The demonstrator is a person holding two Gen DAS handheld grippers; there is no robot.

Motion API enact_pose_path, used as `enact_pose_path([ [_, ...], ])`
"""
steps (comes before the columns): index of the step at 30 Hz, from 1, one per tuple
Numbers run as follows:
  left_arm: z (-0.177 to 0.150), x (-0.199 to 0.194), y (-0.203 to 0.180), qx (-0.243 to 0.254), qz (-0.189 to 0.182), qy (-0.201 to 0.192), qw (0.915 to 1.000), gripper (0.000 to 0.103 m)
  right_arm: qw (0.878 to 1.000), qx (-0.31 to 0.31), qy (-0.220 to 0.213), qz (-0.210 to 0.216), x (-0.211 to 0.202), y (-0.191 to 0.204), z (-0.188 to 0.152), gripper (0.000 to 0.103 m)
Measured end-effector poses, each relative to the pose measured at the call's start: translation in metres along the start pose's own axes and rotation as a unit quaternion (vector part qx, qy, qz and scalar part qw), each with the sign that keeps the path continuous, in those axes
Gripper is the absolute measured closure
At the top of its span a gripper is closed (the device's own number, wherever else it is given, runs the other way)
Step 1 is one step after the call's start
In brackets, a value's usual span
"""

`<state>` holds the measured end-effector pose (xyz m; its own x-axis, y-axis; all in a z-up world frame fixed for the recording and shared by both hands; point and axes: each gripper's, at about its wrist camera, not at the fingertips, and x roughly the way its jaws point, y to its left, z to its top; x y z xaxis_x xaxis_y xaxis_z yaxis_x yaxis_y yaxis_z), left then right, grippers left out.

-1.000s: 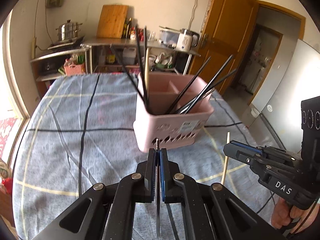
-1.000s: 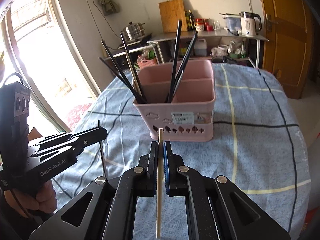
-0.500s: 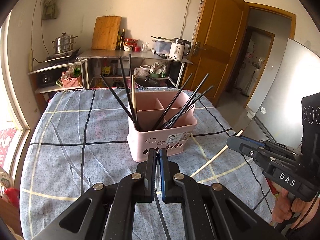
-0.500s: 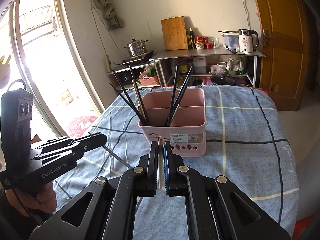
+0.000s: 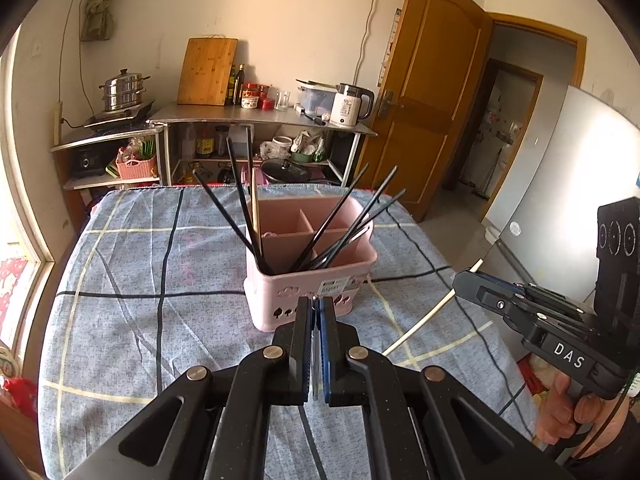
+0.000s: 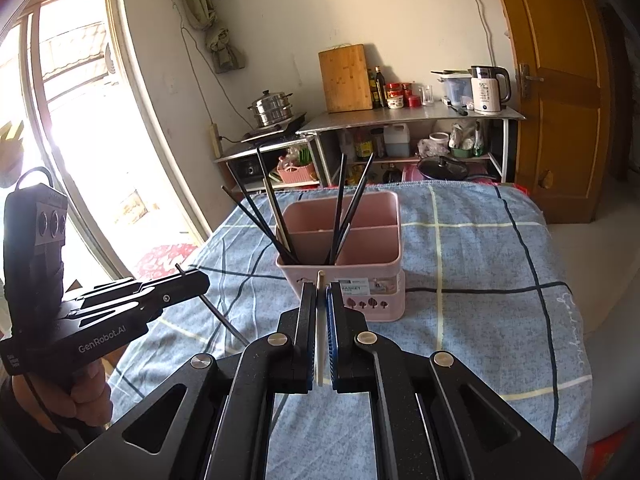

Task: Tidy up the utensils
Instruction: 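Lift both held chopsticks and carry them over the pink basket, then lower both chopsticks into the basket compartments and open both tools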

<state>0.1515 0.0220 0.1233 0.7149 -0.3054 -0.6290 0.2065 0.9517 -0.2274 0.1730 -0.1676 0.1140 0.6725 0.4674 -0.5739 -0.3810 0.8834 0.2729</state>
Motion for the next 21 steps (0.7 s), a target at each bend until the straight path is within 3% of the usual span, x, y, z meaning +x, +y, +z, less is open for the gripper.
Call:
enact_pose_path([
  [21, 0.102, -0.005, 0.015, 0.002, 0.013, -0.069, 0.9975, 0.100, 0.997, -0.032, -0.070, 0.002, 0.011, 0.014, 0.077, 0.098],
])
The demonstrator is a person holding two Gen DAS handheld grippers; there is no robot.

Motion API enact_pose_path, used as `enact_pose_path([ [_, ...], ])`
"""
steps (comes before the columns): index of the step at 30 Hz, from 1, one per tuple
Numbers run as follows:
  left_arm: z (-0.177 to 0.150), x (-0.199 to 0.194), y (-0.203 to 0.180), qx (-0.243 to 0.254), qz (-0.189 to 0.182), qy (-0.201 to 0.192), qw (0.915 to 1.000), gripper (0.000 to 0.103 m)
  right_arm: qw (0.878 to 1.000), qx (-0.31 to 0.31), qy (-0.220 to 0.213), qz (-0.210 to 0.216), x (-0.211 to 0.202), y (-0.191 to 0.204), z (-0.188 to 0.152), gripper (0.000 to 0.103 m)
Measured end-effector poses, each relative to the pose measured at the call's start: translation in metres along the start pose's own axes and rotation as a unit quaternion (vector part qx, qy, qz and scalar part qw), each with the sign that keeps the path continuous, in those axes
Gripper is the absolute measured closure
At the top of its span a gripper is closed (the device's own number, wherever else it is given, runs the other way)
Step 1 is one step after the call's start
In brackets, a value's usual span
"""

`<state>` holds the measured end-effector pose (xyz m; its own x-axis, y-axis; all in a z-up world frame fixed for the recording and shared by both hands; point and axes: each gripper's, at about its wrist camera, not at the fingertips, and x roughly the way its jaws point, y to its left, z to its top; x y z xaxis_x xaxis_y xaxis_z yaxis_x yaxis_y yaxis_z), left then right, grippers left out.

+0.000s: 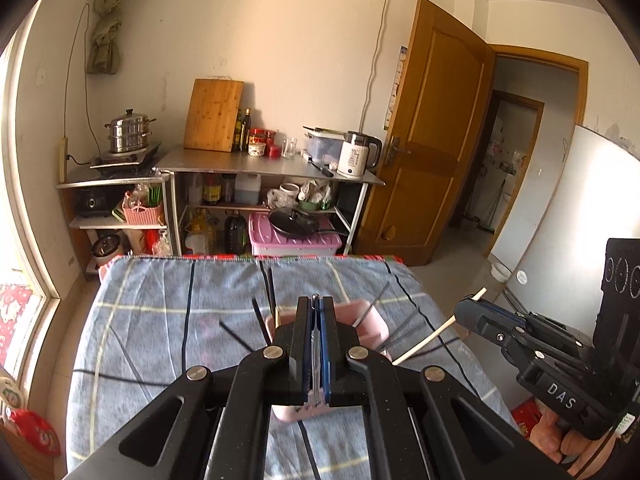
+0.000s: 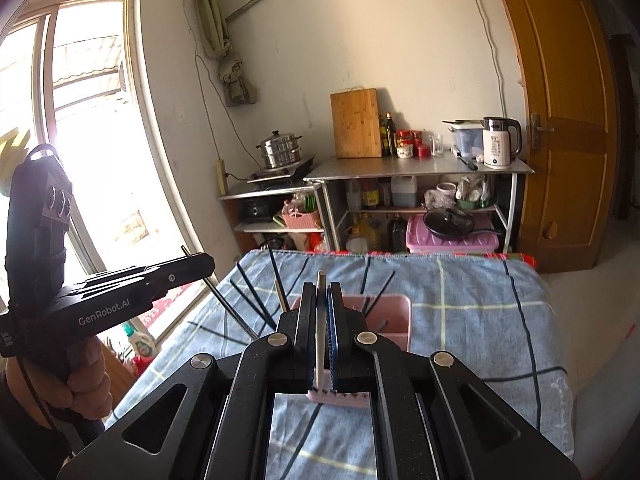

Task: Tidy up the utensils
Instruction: 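Lower both chopsticks into the basket compartments and open both tools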

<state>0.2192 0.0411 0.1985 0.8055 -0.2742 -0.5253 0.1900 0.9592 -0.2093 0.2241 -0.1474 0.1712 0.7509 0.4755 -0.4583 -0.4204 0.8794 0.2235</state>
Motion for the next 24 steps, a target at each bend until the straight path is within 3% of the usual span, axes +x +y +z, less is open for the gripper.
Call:
enact_pose_path([
  [8, 0.010, 0.021, 0.008, -0.006, 0.003, 0.001, 1.0000, 0.100, 1.000, 0.000, -0.012, -0.004, 0.016, -0.004, 0.014, 0.098],
  [24, -0.025, 0.065, 0.026, -0.025, 0.006, 0.039, 0.9989, 0.100, 0.999, 0.000, 0.042, -0.010, 0.057, -0.011, -0.009, 0.098],
])
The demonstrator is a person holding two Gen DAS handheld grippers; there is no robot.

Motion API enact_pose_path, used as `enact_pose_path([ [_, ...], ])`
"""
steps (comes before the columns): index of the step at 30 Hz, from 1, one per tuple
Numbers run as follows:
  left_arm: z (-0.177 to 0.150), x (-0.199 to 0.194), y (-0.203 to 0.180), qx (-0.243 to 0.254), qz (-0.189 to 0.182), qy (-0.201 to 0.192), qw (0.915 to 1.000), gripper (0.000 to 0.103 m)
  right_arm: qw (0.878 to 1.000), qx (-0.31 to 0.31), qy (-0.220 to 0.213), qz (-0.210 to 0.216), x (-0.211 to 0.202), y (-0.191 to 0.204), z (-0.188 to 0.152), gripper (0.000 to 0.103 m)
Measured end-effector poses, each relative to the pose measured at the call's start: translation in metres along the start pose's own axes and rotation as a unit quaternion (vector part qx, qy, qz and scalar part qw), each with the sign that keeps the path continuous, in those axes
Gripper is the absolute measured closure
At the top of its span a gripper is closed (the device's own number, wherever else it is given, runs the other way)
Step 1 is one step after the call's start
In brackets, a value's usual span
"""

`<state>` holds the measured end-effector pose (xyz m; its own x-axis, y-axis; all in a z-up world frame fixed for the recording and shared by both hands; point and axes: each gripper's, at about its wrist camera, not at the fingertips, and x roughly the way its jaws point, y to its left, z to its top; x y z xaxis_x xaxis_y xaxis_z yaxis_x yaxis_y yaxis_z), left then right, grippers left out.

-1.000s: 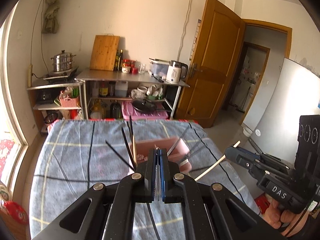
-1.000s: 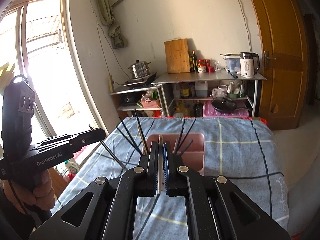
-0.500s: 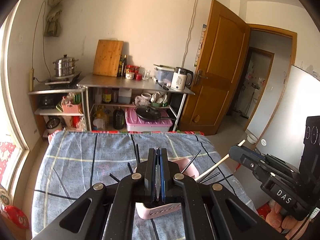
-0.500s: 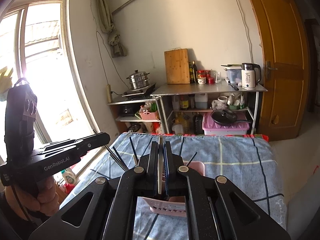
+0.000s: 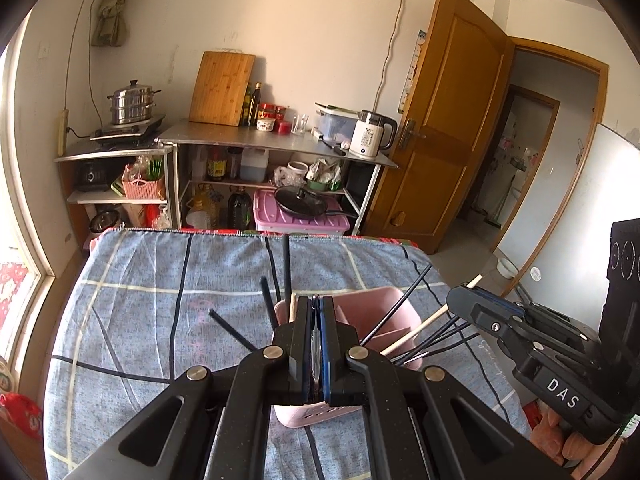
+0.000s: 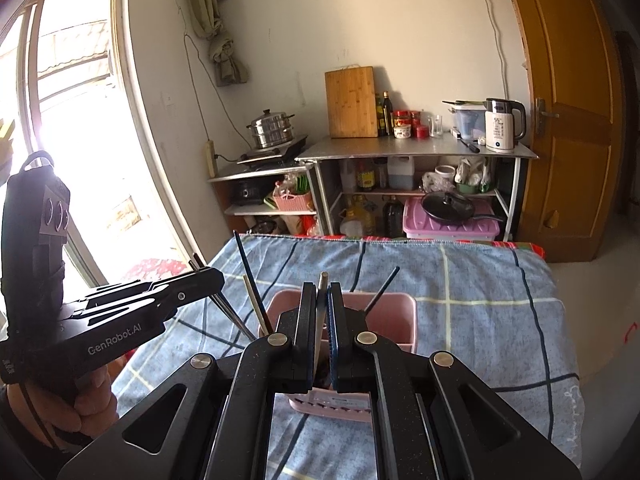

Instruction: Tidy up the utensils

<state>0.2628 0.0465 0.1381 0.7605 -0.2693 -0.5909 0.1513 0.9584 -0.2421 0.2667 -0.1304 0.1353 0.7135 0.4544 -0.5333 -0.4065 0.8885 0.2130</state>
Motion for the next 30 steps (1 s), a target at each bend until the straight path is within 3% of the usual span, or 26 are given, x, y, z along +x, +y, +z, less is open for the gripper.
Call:
enact_pose_path([
  [20, -0.029, 0.022, 0.006, 0.007, 0.006, 0.031, 0.9995, 0.099, 0.998, -0.017, 0.053, -0.004, 0.026, 0.001, -0.020, 0.097],
  [26, -0.028, 0.007, 0.006, 0.009, 0.015, 0.014, 0.9997, 0.085, 0.999, -0.016, 0.032, -0.007, 0.008, 0.001, -0.015, 0.092],
  [30, -0.027, -0.006, 0.006, 0.010, 0.016, 0.003, 0.9998, 0.083, 1.000, -0.013, 0.020, -0.011, -0.005, -0.001, -0.013, 0.089],
])
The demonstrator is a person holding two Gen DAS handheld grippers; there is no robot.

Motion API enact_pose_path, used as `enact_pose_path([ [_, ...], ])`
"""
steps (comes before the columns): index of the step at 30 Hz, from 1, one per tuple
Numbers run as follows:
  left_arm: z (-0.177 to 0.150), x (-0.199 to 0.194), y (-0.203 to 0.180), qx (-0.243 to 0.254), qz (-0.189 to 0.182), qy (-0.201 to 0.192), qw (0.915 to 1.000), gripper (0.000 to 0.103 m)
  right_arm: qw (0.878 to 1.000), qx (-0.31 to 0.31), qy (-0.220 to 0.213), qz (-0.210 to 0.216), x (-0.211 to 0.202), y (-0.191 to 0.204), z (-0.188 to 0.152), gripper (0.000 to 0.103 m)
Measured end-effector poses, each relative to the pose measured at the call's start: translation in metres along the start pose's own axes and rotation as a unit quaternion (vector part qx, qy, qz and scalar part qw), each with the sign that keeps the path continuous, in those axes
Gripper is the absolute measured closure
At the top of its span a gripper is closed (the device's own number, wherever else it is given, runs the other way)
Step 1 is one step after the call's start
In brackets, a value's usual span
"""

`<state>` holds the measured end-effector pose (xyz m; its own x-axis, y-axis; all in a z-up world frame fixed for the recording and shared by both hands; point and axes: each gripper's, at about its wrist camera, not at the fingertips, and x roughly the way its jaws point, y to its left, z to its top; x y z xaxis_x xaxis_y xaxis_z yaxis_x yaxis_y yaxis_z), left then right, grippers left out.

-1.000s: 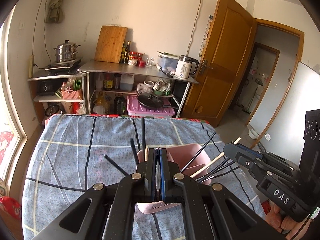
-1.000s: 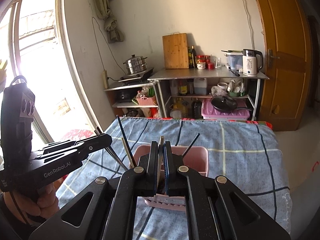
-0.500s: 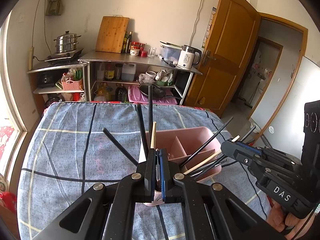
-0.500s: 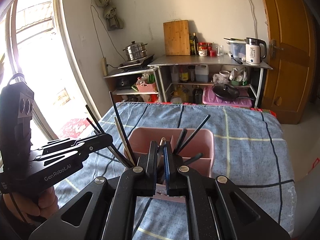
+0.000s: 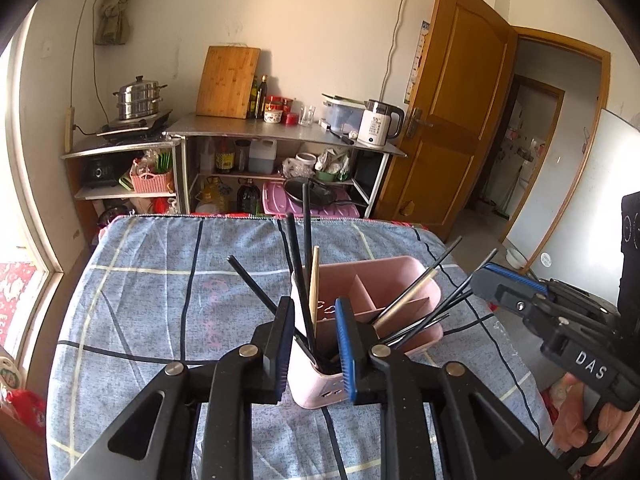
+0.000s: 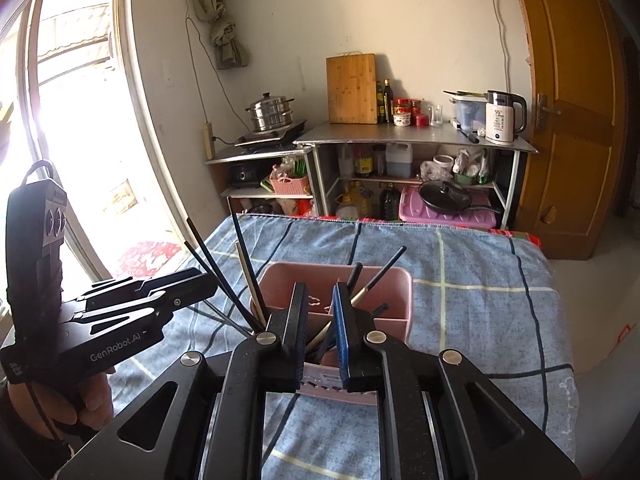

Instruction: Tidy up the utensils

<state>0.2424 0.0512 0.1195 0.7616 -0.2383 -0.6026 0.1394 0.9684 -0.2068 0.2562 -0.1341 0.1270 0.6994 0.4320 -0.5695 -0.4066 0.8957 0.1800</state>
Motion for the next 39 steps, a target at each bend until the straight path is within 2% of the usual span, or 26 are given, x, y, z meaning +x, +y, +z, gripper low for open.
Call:
enact_pose_path([
  [9, -0.014, -0.037, -0.014, 0.024, 0.009, -0.028, 0.9993, 0.082, 1.000, 0.006, -0.029, -0.008, -0.041, 0.000, -0.013, 0.088],
  [16, -0.042, -0.070, -0.035, 0.040, 0.010, -0.048, 0.9980, 0.080, 0.999, 0.011, -0.043, -0.015, -0.069, 0.004, -0.036, 0.086],
  [19, -0.056, -0.081, -0.042, 0.041, 0.005, -0.053, 0.9978, 0.076, 0.999, 0.013, -0.045, -0.019, -0.079, 0.006, -0.049, 0.078],
  [21, -0.067, -0.086, -0.046, 0.042, 0.003, -0.055, 0.9976, 0.076, 0.999, 0.015, -0.045, -0.018, -0.083, 0.006, -0.056, 0.067],
  [22, -0.070, -0.089, -0.046, 0.041, 0.003, -0.055, 0.9976, 0.076, 0.999, 0.016, -0.045, -0.018, -0.086, 0.007, -0.061, 0.066],
  [39, -0.143, -0.119, -0.055, 0.042, -0.001, -0.073, 0.9964, 0.076, 0.998, -0.016, -0.047, -0.037, -0.115, 0.030, -0.134, 0.066],
])
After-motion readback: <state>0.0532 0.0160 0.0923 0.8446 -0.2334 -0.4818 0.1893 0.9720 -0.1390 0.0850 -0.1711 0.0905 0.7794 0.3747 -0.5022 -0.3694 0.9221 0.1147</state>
